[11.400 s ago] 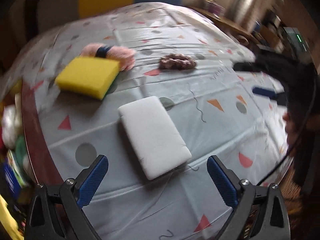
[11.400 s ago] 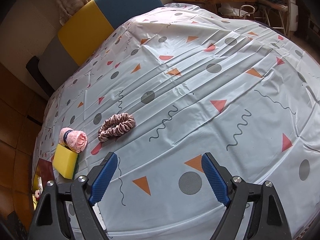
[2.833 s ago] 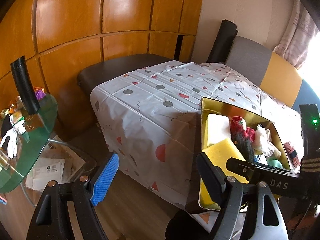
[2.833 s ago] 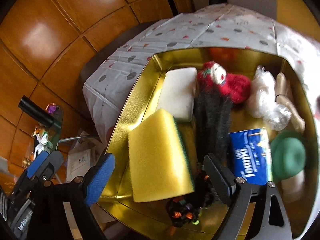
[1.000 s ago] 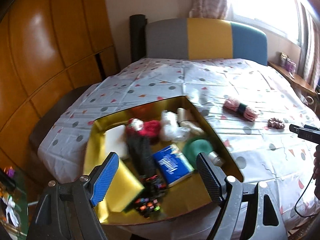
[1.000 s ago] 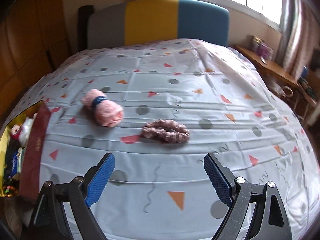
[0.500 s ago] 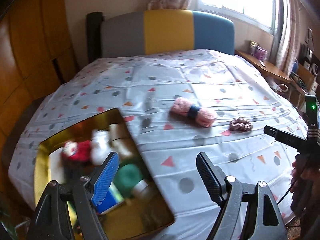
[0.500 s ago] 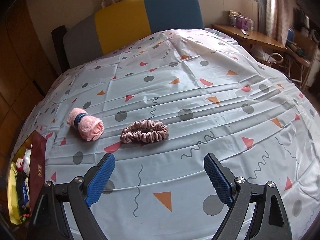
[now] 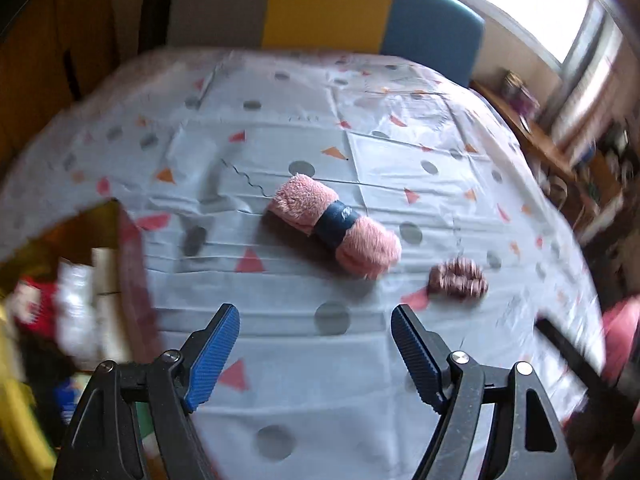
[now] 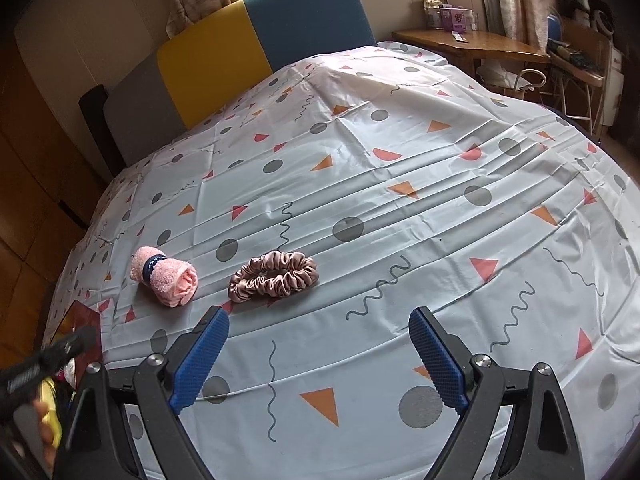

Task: Organize soft objects
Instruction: 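Grasp the pink rolled towel by its blue band with the left gripper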

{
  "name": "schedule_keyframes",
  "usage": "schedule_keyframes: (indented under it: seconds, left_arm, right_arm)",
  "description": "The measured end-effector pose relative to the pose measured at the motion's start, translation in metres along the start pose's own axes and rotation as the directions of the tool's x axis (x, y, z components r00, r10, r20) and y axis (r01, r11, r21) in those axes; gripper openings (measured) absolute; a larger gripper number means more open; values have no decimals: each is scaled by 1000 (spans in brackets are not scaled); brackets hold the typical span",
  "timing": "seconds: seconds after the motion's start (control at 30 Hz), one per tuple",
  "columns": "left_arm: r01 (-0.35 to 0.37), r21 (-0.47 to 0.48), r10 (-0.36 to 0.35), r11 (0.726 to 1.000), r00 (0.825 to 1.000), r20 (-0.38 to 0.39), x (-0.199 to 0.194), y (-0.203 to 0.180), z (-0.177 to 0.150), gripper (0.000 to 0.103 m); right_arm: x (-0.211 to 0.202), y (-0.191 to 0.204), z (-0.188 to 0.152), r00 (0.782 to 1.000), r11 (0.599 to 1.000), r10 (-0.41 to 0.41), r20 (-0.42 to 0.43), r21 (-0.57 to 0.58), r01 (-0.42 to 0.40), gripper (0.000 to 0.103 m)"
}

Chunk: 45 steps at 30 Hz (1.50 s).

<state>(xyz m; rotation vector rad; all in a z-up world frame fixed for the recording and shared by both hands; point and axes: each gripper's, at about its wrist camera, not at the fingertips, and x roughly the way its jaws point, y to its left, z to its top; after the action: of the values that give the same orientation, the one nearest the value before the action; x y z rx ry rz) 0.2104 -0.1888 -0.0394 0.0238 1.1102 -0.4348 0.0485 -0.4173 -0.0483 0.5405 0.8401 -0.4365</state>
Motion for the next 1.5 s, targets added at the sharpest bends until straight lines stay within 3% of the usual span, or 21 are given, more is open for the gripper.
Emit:
schedule_keyframes:
  seconds: [0.17,0.33,0.47,0.57,0.6,0.63,0.73,0.9,1.17,1.33,1.5]
  left_arm:
    - [29,-126,-32,992,999,-25,39,0,31,79]
    - [30,-203,-45,979,997,-67,76,0,53,79]
    - [-4,-218,-15,976,996,-88,101,-3,66,79]
    - [-61,-186,44,981,994,-96,113,-8,68,71]
    - [-78,-163,64,983,994,-90,113,-11,68,59]
    - [-71,-135,59,988,994,-89,113,-14,68,49]
    - [-45,-66,38,997,994,-106,107,-20,61,42]
    - [-49,95,57,994,994,-89,71,-37,25,40]
    - [0,292,32,957,994,-105,21,-56,-78,40]
    - [-5,393,35,920,997,-68,8,-55,-116,40]
    - [31,360,-6,933,997,-72,15,-45,-116,41]
  right_arm:
    - [2,4,-1,1000,1000,19,-17,-9,-19,92]
    - [6,7,-2,999,1000,27,-41,-14,-28,92]
    - [8,7,-3,998,999,37,-53,-11,-38,92]
    - [9,8,-3,998,999,42,-56,-12,-43,92]
    - [9,9,-3,997,999,43,-57,-15,-44,92]
    - [10,9,-3,998,999,42,-57,-18,-43,92]
    - [9,8,-3,998,999,41,-55,-18,-42,92]
    - [7,3,-2,998,999,41,-47,4,-41,92]
    - [16,1,-8,996,1000,13,-85,-17,-15,92]
    - [21,25,-10,994,986,27,-108,-163,-44,92]
    - [44,57,8,994,904,17,-109,-424,-62,92]
